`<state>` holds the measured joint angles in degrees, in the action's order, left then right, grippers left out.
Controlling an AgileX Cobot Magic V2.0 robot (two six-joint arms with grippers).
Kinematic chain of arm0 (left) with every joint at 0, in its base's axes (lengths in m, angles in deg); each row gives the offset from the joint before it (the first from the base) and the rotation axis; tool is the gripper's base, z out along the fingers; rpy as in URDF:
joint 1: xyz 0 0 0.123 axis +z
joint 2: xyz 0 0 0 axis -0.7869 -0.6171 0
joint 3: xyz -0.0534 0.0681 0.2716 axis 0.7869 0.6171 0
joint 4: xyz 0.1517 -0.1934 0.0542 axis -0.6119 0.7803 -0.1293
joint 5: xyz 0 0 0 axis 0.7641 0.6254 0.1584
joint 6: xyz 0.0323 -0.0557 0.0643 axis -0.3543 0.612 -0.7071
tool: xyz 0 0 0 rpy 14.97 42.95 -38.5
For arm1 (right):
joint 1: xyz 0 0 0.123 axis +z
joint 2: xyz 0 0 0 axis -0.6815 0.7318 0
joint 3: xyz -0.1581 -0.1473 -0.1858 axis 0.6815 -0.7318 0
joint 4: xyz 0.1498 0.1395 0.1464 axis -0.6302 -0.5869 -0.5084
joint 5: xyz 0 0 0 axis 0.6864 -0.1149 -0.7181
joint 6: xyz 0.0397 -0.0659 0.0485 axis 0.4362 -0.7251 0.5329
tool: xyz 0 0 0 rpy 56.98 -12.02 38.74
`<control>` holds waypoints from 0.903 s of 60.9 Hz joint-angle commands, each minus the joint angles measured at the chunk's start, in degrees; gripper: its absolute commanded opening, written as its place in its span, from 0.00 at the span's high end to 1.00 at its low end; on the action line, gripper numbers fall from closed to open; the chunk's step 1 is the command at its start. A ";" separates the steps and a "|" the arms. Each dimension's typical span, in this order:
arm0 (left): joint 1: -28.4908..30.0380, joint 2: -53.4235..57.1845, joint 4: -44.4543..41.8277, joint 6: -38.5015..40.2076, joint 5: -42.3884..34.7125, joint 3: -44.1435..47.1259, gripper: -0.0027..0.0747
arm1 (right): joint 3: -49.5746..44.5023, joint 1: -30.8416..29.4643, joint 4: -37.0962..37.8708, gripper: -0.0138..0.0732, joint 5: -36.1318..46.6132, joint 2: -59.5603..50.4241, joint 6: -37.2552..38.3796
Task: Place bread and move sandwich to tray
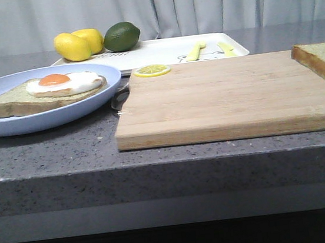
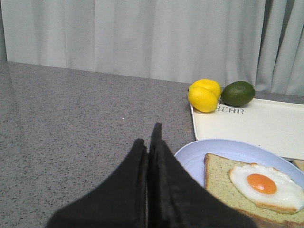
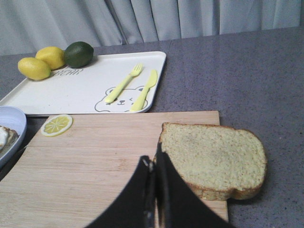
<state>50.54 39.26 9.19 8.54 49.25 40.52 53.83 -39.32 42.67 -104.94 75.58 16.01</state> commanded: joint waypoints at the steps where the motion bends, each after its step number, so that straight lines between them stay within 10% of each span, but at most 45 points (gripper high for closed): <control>1: 0.04 -0.70 0.00 -0.01 -4.37 -2.17 0.99 | 2.24 -0.14 0.24 0.85 4.62 0.74 -0.17; 8: 0.04 -0.70 0.00 -0.01 -4.37 -1.91 0.82 | 2.24 -0.14 0.24 0.56 4.56 0.74 -0.17; 16: 0.04 -0.70 0.00 -0.01 -4.28 -1.56 0.32 | 2.24 -0.14 0.24 0.08 4.62 0.74 -0.17; 23: 0.04 -0.70 0.00 -0.01 -4.28 -1.56 0.08 | 2.20 -0.14 0.29 0.12 4.62 0.90 -0.23; 55: 0.04 -0.70 0.00 -0.01 -4.03 -1.56 0.07 | 16.16 -1.17 0.86 0.27 -3.11 18.62 -0.23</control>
<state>50.54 39.22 9.19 8.54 49.46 40.62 64.92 -39.59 42.79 -109.68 89.40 16.01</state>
